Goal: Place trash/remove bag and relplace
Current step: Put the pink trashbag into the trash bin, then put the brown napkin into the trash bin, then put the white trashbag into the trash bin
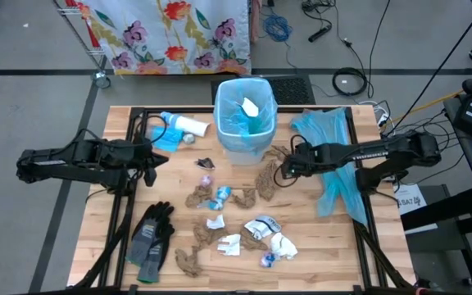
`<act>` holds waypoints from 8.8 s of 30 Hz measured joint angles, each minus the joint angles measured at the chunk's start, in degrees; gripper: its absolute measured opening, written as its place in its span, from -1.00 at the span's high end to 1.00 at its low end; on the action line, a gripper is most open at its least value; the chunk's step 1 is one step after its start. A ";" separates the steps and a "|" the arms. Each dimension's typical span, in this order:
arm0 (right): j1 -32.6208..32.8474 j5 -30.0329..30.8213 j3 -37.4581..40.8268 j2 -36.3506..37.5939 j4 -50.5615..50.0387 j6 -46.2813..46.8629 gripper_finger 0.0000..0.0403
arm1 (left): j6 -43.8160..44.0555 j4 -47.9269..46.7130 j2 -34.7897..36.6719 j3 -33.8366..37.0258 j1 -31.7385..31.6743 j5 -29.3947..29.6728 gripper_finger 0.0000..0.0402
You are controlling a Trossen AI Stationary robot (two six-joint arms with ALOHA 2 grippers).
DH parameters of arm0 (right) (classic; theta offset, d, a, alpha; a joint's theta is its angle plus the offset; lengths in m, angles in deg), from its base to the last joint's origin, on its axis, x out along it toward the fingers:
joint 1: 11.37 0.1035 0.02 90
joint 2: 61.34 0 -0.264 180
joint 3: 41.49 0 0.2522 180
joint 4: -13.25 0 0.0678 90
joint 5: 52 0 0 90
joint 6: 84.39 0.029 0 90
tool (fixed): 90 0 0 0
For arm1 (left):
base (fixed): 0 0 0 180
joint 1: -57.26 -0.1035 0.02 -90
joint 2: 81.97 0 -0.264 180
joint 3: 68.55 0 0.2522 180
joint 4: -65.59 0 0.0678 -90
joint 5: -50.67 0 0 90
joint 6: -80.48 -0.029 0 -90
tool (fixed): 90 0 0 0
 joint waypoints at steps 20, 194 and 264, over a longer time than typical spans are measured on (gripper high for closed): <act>-8.46 -6.84 10.72 -4.66 20.15 -11.32 0.03 | 4.27 -0.15 -0.02 0.00 0.00 1.17 0.97; -7.23 3.73 -43.69 -0.68 21.63 -66.03 1.00 | 5.65 -0.15 -0.20 0.04 0.01 5.97 0.97; 27.60 14.34 -43.58 -17.91 -27.90 23.72 0.20 | 3.79 3.63 -0.20 0.04 0.00 7.83 0.97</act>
